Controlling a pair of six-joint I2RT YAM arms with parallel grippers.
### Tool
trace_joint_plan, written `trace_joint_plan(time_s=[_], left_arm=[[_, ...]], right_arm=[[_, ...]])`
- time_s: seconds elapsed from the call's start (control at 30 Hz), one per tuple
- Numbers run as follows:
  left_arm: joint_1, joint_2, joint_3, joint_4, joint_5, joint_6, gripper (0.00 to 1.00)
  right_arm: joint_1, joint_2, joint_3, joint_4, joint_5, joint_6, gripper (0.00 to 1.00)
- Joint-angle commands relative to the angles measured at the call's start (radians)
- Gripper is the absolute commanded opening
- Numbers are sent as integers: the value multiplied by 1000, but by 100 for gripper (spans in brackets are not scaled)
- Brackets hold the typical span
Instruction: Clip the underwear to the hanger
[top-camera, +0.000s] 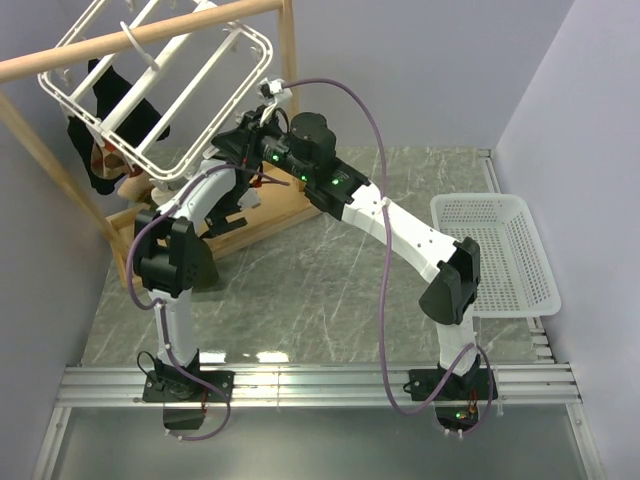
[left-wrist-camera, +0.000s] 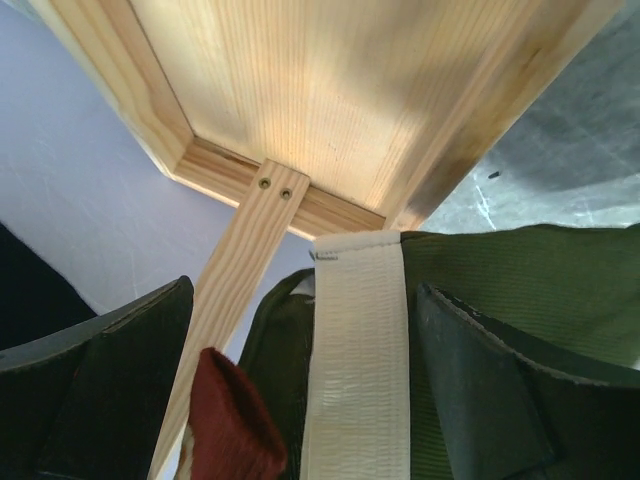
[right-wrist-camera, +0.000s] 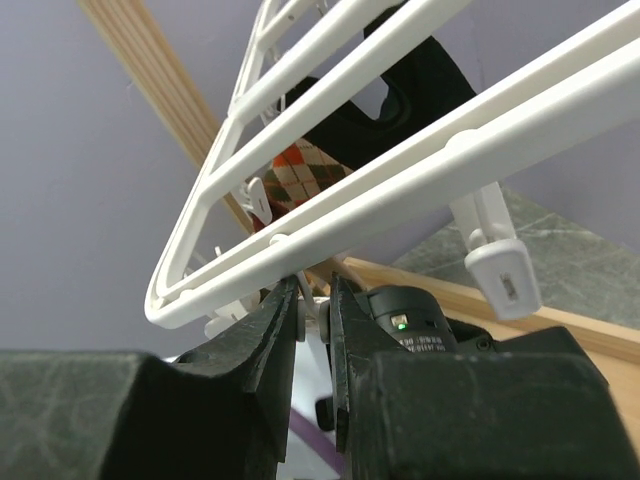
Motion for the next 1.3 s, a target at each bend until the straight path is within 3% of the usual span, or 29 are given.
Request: trace_joint_plan(time_s=[0.0,0.13,0.4,0.63,0.7,0.77,0.83,0.87,1.03,1.27], left_arm=[[-40,-13,59,-35,26,-42,99],[-57,-15,89,-35,57,-63,99],[-62,-62,-2,-37,29,-56,98],[-72,-115,-75,-38,71,-60,64],[-74,-122,-83,-38,78,-65,48],[-74,-125,-83,-38,83,-72,38],[-78,-130,-80,-38,83,-73,7],[-81,-133,-77,-38,86,-74,0],[-169,-177,-85,-38,138,-68,0],[-263,-320,-359,-38,102,-73,2]], right_arm=[[-9,-47,-4,44,7,3,0],[-9,-45,-4,45,4,1,0],[-11,-50,-15,59,4,-5,0],[-12,-50,-16,64,8,-14,0],[-14,-50,-16,64,8,-14,0],[-12,-49,-18,62,14,-14,0],[-12,-49,-18,62,13,-14,0],[-12,-50,-19,62,14,-15,0],[-12,-48,-21,65,22,-14,0],[-12,-52,-25,65,28,-26,0]])
